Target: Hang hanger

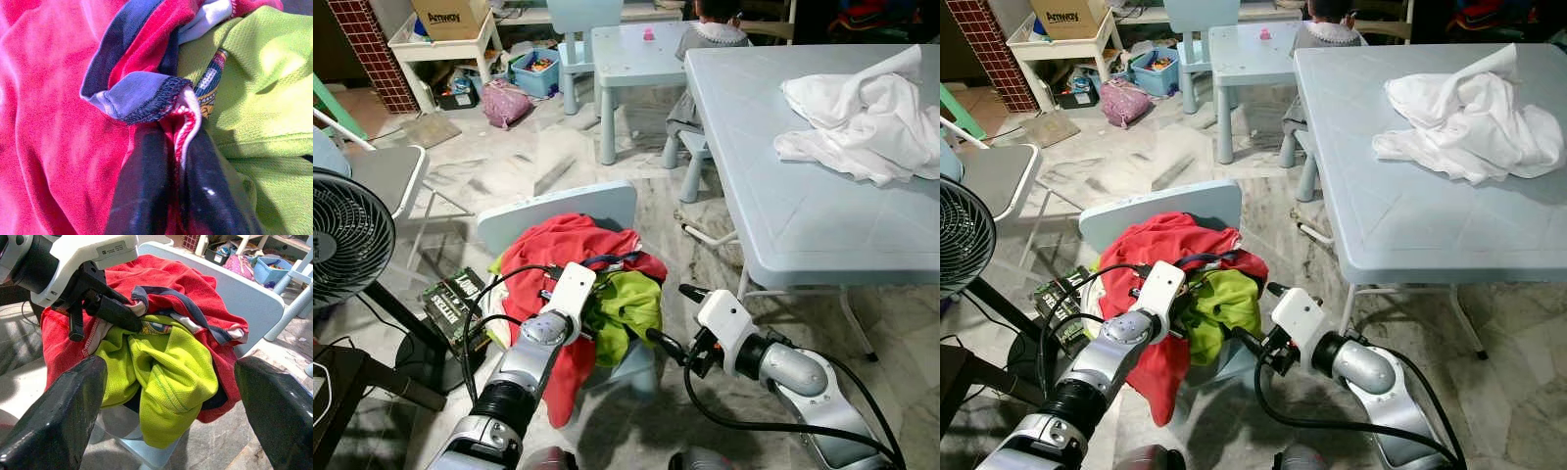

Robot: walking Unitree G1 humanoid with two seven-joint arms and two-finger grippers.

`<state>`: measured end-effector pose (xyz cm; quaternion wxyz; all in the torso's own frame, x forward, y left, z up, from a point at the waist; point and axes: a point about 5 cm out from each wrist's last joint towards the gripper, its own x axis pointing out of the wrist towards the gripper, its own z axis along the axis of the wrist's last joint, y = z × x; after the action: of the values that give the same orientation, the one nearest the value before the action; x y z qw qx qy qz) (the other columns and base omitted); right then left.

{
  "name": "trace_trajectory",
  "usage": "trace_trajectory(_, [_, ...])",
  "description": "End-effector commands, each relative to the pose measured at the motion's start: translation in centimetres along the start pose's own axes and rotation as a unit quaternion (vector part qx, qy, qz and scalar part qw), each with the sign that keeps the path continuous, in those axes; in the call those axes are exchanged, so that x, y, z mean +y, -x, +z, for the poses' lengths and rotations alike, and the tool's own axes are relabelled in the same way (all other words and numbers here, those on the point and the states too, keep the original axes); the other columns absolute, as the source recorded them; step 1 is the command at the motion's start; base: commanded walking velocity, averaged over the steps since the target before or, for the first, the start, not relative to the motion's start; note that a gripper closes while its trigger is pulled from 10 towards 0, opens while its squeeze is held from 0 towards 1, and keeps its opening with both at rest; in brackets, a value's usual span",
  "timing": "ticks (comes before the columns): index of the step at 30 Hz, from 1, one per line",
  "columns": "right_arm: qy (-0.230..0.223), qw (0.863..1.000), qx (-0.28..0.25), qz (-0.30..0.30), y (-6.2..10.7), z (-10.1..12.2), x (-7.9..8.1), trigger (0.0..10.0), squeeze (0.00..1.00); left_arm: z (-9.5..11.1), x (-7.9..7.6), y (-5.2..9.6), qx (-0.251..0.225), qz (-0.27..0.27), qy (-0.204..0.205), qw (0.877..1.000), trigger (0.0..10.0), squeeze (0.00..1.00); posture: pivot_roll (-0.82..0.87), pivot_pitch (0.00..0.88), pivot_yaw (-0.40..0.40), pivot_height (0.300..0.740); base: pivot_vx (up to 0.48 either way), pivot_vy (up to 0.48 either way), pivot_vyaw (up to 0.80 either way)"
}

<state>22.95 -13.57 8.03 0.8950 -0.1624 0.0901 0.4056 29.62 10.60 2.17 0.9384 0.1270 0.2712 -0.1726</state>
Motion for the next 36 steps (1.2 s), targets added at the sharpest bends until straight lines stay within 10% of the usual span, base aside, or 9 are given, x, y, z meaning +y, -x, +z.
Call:
trace_trajectory(1, [0.008,1.0,-0.005,0.004,0.0,0.3,0.0,10.0,0.0,0.5,0.7,0.0,-0.011,0.013,-0.001,1.0,0.0,0.0,-0.11,0.033,0.022,0.74,0.0,0.0,0.0])
trace_trajectory(7, [0.01,1.0,-0.004,0.003,-0.1,0.3,-0.1,10.0,0.0,1.2,1.2,0.3,-0.044,0.025,0.003,0.999,0.0,0.0,-0.11,0.033,0.02,0.74,0.0,0.0,0.0])
trace_trajectory(18, [0.018,1.0,-0.002,0.003,-0.3,0.2,-0.3,10.0,0.0,3.9,5.5,4.1,-0.234,0.003,0.166,0.958,0.0,0.0,-0.08,0.041,0.006,0.74,0.0,0.0,0.0])
trace_trajectory(23, [0.032,0.999,0.0,0.008,-0.7,0.3,-0.4,10.0,0.0,2.2,7.3,4.8,-0.233,0.018,0.226,0.946,0.0,0.0,-0.07,0.038,-0.003,0.74,0.0,0.0,0.0])
trace_trajectory(26, [0.035,0.999,0.002,0.011,-0.8,0.3,-0.4,10.0,0.0,0.7,7.6,4.3,-0.193,0.04,0.233,0.952,1.6,0.0,-0.07,0.037,-0.006,0.74,0.0,0.0,0.0])
trace_trajectory(28, [0.042,0.999,0.008,0.013,-0.7,0.2,-0.4,10.0,0.0,0.2,7.5,4.0,-0.178,0.043,0.253,0.95,7.4,0.0,-0.08,0.035,-0.011,0.74,0.0,0.0,0.0])
trace_trajectory(29, [0.045,0.999,0.01,0.014,-0.7,0.1,-0.4,10.0,0.0,0.0,7.5,3.9,-0.169,0.042,0.26,0.95,7.4,0.0,-0.08,0.035,-0.012,0.74,0.0,0.0,0.0])
trace_trajectory(30, [0.048,0.999,0.013,0.013,-0.6,0.0,-0.5,10.0,0.0,-0.3,7.5,3.8,-0.158,0.051,0.263,0.95,10.0,0.0,-0.08,0.035,-0.012,0.74,0.0,0.0,0.0])
trace_trajectory(36, [0.055,0.998,0.02,0.008,-0.6,-0.2,-0.7,10.0,0.0,-2.5,6.9,2.6,-0.04,0.061,0.224,0.972,10.0,0.0,-0.08,0.033,-0.012,0.74,0.0,0.0,0.0])
